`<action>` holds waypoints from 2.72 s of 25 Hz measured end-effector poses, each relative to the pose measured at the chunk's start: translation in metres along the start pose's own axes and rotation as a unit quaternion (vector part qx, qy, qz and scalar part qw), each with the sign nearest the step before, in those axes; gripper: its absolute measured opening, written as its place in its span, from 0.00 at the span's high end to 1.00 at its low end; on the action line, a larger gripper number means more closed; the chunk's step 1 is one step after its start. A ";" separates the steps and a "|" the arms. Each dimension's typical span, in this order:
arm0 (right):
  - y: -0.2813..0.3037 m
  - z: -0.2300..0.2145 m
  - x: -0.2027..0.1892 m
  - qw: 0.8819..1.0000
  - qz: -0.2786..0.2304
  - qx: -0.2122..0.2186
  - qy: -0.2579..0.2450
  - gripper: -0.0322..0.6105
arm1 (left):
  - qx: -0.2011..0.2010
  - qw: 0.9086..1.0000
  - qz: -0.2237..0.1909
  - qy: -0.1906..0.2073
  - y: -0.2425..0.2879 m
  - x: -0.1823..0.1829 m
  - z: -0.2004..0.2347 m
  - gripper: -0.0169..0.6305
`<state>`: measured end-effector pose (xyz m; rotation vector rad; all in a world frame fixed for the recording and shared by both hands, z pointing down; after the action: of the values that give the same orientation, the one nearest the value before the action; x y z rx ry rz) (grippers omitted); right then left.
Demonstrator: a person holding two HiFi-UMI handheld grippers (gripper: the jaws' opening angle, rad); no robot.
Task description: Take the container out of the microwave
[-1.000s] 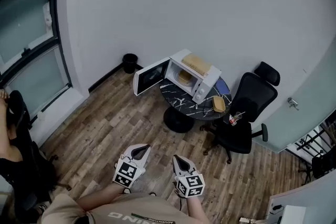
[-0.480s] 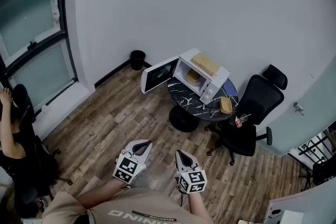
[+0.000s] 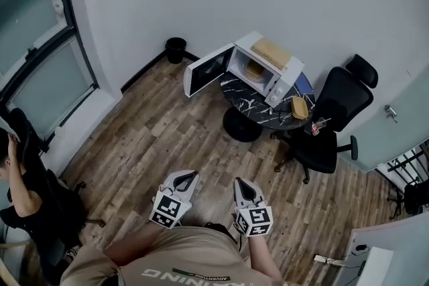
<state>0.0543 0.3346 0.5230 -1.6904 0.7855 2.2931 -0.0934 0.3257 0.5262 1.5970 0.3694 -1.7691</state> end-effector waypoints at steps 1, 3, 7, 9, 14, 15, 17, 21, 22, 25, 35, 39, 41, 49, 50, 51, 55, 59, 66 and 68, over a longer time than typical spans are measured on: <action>0.002 0.003 -0.005 1.000 0.008 0.000 0.004 0.94 | -0.002 1.000 0.008 -0.005 0.001 -0.007 0.003 0.96; 0.005 0.009 -0.018 1.000 0.024 0.003 0.018 0.94 | -0.008 0.999 0.024 -0.022 0.003 -0.024 0.007 0.96; 0.012 0.013 -0.042 0.998 0.054 0.018 0.037 0.94 | -0.005 0.998 0.048 -0.048 0.010 -0.050 0.017 0.96; 0.021 0.011 -0.046 0.997 0.059 0.026 0.037 0.94 | 0.001 0.997 0.052 -0.056 0.015 -0.053 0.026 0.96; 0.053 -0.011 -0.048 0.998 0.051 0.041 0.018 0.94 | 0.008 0.997 0.058 -0.056 0.050 -0.049 0.040 0.96; 0.060 -0.019 -0.049 0.998 0.049 0.044 0.015 0.94 | 0.006 0.997 0.061 -0.052 0.060 -0.046 0.039 0.96; 0.072 -0.038 -0.047 0.998 0.039 0.046 0.015 0.94 | 0.000 0.998 0.061 -0.034 0.081 -0.034 0.034 0.96; 0.097 -0.092 -0.038 0.999 0.013 0.037 0.011 0.94 | -0.013 0.999 0.048 0.003 0.139 -0.002 0.030 0.96; 0.102 -0.106 -0.037 0.999 0.009 0.037 0.016 0.94 | -0.016 0.999 0.048 0.009 0.154 0.005 0.028 0.96; 0.116 -0.147 -0.040 0.999 0.002 0.036 0.033 0.94 | -0.016 0.999 0.048 0.019 0.193 0.027 0.025 0.96; 0.171 -0.240 -0.037 0.996 -0.023 0.069 0.045 0.94 | 0.021 0.999 0.045 -0.001 0.281 0.068 0.046 0.96; 0.189 -0.244 -0.038 0.995 -0.019 0.090 0.043 0.94 | 0.038 0.998 0.053 -0.006 0.293 0.072 0.064 0.96; 0.200 -0.246 -0.040 0.994 -0.016 0.094 0.052 0.94 | 0.040 0.998 0.057 -0.007 0.301 0.074 0.073 0.96; 0.254 -0.260 -0.034 0.995 -0.004 0.075 0.061 0.94 | 0.023 0.998 0.056 -0.005 0.331 0.083 0.124 0.96; 0.260 -0.264 -0.031 0.996 -0.001 0.068 0.062 0.94 | 0.017 0.998 0.056 -0.011 0.337 0.085 0.132 0.96; 0.267 -0.266 -0.026 0.996 0.001 0.060 0.062 0.94 | 0.008 0.998 0.055 -0.017 0.343 0.089 0.139 0.96; 0.295 -0.279 -0.006 0.998 0.010 0.028 0.051 0.94 | -0.032 0.998 0.044 -0.017 0.372 0.111 0.167 0.96; 0.326 -0.281 0.009 0.999 0.018 0.008 0.051 0.94 | -0.068 0.996 0.054 0.002 0.393 0.118 0.197 0.96; 0.355 -0.290 0.016 0.997 0.039 -0.037 0.062 0.94 | -0.122 0.990 0.063 0.014 0.423 0.117 0.224 0.96; 0.358 -0.289 0.016 0.996 0.049 -0.040 0.059 0.94 | -0.129 0.990 0.060 0.010 0.427 0.118 0.228 0.96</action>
<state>0.1300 -0.1184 0.5551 -1.8764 0.8274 2.3358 0.0234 -0.1571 0.5633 1.4235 0.4817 -1.5479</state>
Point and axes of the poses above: the fingertips, and each gripper's own axes: y forward along the fingers, z to its left, x out of its top, the point moved 2 cm from there along -y, backward along the fingers, and after that the axes turned 12 degrees about -y, right-handed, at the moved point
